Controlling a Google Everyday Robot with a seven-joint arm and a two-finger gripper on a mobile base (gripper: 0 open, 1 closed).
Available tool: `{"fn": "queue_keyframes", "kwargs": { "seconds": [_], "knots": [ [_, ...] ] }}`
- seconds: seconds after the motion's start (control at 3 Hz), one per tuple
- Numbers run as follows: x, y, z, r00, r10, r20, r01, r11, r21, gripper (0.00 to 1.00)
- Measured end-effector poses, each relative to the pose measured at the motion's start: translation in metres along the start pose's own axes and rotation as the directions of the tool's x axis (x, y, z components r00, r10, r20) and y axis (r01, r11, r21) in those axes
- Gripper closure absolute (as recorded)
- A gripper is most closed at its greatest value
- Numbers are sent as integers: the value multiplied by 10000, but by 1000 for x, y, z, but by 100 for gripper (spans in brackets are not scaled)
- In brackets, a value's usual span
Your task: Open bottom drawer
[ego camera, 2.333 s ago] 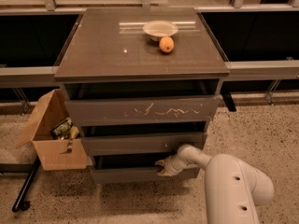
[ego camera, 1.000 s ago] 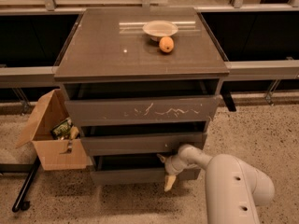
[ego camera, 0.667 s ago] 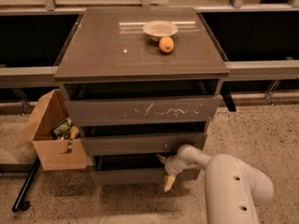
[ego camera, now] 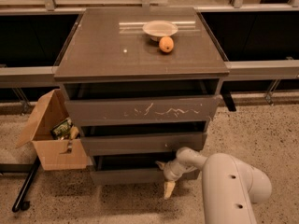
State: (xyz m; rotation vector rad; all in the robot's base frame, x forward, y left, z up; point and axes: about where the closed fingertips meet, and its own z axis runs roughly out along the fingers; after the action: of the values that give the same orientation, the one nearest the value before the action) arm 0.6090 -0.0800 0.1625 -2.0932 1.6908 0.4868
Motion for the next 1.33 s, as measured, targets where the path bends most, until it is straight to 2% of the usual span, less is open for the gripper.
{"fn": "queue_keyframes", "kwargs": {
  "seconds": [0.33,0.67,1.33],
  "knots": [
    [-3,19,-3,9999,101,113,-97,9993,-350,14],
    [-3,35,-3,9994,199,291,-179,9975,-680,37],
    [-7,33,-10,9994,200,292,-180,9975,-680,83]
  ]
}}
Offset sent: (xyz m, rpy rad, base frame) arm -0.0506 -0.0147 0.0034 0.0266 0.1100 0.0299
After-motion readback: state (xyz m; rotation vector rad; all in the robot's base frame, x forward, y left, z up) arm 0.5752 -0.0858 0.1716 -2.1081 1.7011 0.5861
